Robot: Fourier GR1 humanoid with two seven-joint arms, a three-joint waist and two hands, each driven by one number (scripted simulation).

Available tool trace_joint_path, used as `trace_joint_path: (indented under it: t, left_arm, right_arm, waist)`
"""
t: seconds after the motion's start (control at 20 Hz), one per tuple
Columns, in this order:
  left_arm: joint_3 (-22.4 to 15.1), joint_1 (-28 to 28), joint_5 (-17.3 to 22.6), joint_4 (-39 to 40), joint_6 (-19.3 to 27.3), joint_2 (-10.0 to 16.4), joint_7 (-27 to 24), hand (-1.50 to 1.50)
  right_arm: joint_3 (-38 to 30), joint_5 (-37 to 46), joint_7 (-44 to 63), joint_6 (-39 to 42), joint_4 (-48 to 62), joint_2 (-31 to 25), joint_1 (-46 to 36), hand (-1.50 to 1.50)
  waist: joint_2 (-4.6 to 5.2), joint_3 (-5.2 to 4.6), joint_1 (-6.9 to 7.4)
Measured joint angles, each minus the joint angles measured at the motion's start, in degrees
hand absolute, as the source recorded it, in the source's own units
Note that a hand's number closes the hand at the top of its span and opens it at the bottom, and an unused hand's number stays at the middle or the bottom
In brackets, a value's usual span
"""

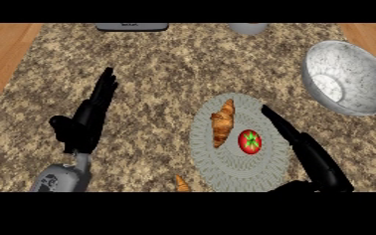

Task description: Pick the tomato from the placemat and place it in the bowl

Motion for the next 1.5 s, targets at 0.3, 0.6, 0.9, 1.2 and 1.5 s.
trace_joint_path:
  t: [0.3, 0.6, 0.9, 1.2, 1.5]
  left_arm:
    - [0.3, 0.7, -2.5, 1.0, -0.6, -2.6, -1.2, 0.00]
    - [2.6, -0.3, -3.9, 1.4, -2.0, -4.2, -0.2, 0.00]
    - [4.4, -0.7, -4.5, 2.1, -4.2, -5.0, -0.5, 0.00]
    - [5.0, 0.1, -5.8, -0.8, -5.1, -5.6, 1.6, 0.00]
    - [6.7, -0.3, -6.7, -0.1, -6.6, -6.7, 1.5, 0.00]
  right_arm:
    - [-2.4, -2.6, -5.9, 2.3, 0.6, 1.1, 3.0, -1.50]
    - [-3.2, -3.3, -7.1, 4.2, 0.4, 3.8, 4.9, -1.50]
    - [-4.1, -2.9, -8.0, 4.9, 6.2, 6.9, 2.1, -1.50]
    - [-5.2, -1.9, -12.2, 4.5, 14.3, 9.1, -0.2, -1.50]
    - [-5.5, 1.6, -14.4, 2.4, 17.7, 10.7, -0.6, -1.50]
  waist:
    - [-0.01, 0.00, -0.10]
    - [-0.01, -0.01, -0.11]
    - [0.00, -0.02, 0.01]
    - [0.02, 0.00, 0.07]
    - [0.01, 0.00, 0.00]
